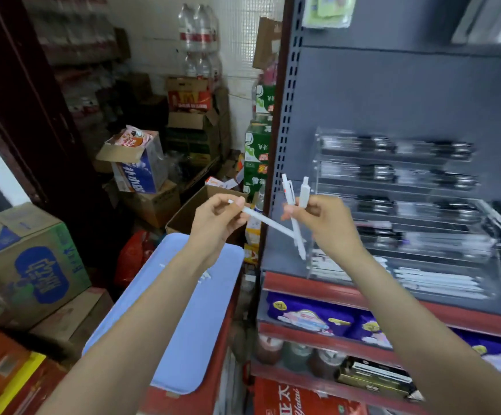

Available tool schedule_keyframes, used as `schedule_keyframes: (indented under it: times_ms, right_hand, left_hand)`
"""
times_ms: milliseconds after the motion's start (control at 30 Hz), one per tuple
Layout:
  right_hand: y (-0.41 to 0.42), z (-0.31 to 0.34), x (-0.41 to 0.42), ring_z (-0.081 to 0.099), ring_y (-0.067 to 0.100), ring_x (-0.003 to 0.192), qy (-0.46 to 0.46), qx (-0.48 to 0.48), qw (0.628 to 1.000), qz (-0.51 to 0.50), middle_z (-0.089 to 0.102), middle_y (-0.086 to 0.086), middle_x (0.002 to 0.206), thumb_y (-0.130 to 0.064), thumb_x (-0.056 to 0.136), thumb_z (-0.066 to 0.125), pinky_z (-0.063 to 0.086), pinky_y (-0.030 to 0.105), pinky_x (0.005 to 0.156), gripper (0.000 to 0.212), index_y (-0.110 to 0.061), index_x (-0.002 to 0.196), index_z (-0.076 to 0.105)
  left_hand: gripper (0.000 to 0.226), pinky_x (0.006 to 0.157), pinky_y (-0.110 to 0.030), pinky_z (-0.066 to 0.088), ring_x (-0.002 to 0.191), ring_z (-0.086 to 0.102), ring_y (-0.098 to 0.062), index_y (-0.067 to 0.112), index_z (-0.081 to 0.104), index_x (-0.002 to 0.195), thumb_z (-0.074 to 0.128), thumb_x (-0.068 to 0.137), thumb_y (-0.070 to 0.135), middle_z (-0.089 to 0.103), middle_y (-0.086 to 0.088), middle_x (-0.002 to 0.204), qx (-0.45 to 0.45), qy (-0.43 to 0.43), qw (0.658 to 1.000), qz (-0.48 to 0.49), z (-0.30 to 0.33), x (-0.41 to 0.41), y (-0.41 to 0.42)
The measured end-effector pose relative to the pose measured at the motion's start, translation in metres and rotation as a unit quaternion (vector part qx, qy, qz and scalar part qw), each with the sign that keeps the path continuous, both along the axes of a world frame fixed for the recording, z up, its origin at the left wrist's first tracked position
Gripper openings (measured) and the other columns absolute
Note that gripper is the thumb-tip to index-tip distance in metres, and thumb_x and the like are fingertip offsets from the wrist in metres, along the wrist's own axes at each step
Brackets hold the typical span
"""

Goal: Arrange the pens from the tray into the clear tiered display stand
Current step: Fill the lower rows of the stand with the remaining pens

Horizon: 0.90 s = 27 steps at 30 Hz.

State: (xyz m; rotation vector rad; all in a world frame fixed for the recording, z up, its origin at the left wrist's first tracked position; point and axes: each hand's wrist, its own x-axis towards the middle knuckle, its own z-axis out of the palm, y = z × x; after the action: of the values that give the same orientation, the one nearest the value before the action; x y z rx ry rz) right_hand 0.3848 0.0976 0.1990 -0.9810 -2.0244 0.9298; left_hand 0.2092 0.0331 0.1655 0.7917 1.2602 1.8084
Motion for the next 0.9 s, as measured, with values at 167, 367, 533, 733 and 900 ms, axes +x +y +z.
schedule_keyframes:
  times_ms: [167, 367, 533, 733, 900]
  right_hand:
    - [0.023, 0.005, 0.102, 0.061, 0.026, 0.065, -0.098, 0.086, 0.991, -0.031, 0.07, 0.006, 0.07, -0.023, 0.091, 0.058, 0.046, 0.034, 0.063, 0.02, -0.01, 0.078, 0.066]
    - [0.046, -0.009, 0.208, 0.065, 0.019, 0.064, -0.176, 0.078, 0.979, -0.073, 0.065, 0.011, 0.069, -0.021, 0.09, 0.058, 0.044, 0.03, 0.059, 0.019, -0.007, 0.077, 0.057]
    - [0.057, -0.014, 0.253, 0.043, 0.019, 0.06, -0.207, 0.111, 0.968, -0.084, 0.049, 0.002, 0.063, -0.021, 0.088, 0.063, 0.028, 0.027, 0.054, 0.016, -0.005, 0.085, 0.065]
    - [0.066, -0.027, 0.279, 0.045, 0.02, 0.063, -0.206, 0.106, 0.97, -0.076, 0.047, -0.005, 0.059, -0.021, 0.086, 0.065, 0.032, 0.023, 0.055, 0.013, -0.009, 0.087, 0.07]
    - [0.069, -0.035, 0.292, 0.055, 0.027, 0.067, -0.194, 0.084, 0.974, -0.079, 0.064, 0.01, 0.071, -0.022, 0.086, 0.066, 0.042, 0.035, 0.06, 0.01, -0.016, 0.093, 0.071]
  left_hand:
    - [0.011, 0.061, -0.014, 0.053, 0.057, 0.063, -0.007, 0.006, 0.059, 0.079, 0.056, 0.09, 0.004, 0.066, 0.0, 0.063, 0.02, 0.004, 0.999, -0.041, 0.004, 0.096, 0.025]
    - [0.014, 0.067, -0.017, 0.056, 0.064, 0.069, -0.011, 0.006, 0.057, 0.076, 0.056, 0.089, 0.0, 0.061, -0.01, 0.076, -0.014, 0.011, 0.994, -0.104, -0.012, 0.192, 0.047]
    - [0.017, 0.064, -0.014, 0.055, 0.056, 0.067, -0.006, 0.006, 0.057, 0.078, 0.055, 0.087, -0.008, 0.059, -0.01, 0.076, -0.036, 0.117, 0.983, -0.136, -0.021, 0.244, 0.067]
    - [0.01, 0.068, -0.004, 0.039, 0.078, 0.06, -0.005, 0.011, 0.07, 0.094, 0.066, 0.085, 0.01, 0.066, 0.006, 0.087, -0.06, 0.476, 0.869, -0.124, -0.034, 0.266, 0.086]
    - [0.018, 0.081, -0.018, 0.037, 0.098, 0.058, -0.018, 0.01, 0.069, 0.104, 0.059, 0.09, 0.017, 0.065, -0.004, 0.101, -0.06, 0.592, 0.792, -0.14, -0.043, 0.276, 0.091]
